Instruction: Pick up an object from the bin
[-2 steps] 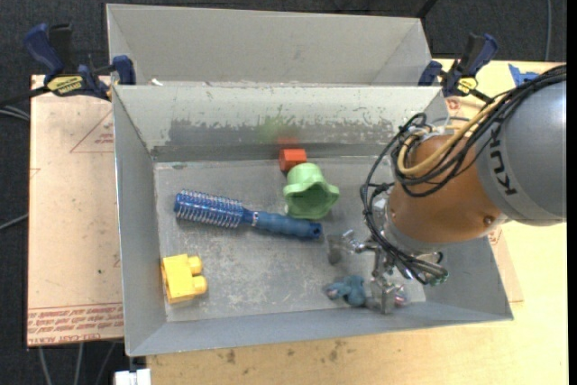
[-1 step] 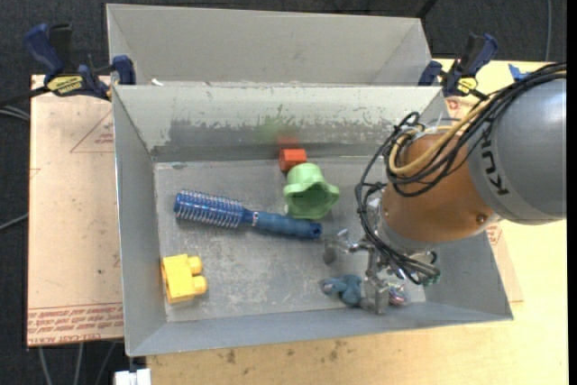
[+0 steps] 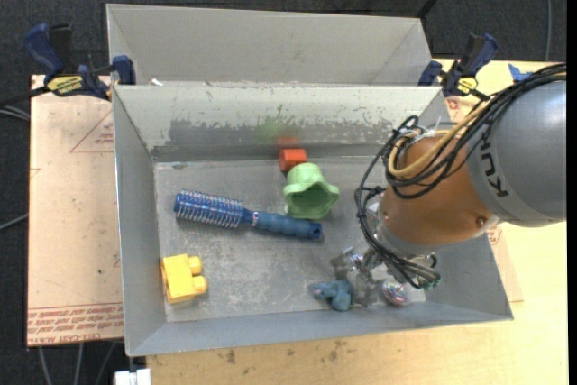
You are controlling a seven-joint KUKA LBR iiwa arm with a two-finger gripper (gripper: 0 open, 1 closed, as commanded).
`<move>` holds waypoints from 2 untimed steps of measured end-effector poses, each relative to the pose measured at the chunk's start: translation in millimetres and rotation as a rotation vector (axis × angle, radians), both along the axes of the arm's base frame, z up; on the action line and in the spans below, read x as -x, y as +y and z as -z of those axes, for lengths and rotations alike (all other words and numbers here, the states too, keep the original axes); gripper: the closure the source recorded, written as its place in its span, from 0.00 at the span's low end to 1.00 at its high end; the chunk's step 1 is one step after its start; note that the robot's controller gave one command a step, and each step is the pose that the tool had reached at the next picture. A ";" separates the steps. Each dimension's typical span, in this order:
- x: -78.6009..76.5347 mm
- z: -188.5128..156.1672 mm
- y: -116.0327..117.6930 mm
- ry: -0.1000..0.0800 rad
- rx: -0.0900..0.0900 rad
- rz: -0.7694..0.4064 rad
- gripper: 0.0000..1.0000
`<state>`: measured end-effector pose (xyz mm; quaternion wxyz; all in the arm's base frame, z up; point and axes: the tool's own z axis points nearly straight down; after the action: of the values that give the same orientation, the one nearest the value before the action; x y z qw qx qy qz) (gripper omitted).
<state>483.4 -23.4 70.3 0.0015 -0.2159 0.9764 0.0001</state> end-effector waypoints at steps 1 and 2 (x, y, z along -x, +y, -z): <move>-19.6 0.0 -22.8 0.000 0.001 -0.358 1.00; -19.1 0.2 -21.9 0.001 0.000 -0.358 0.00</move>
Offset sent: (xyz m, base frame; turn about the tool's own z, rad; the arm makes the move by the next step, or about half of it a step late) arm 0.0185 -0.0226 -0.0003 -0.3614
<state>502.5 -45.3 70.1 0.0012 -0.3861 0.9224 0.0005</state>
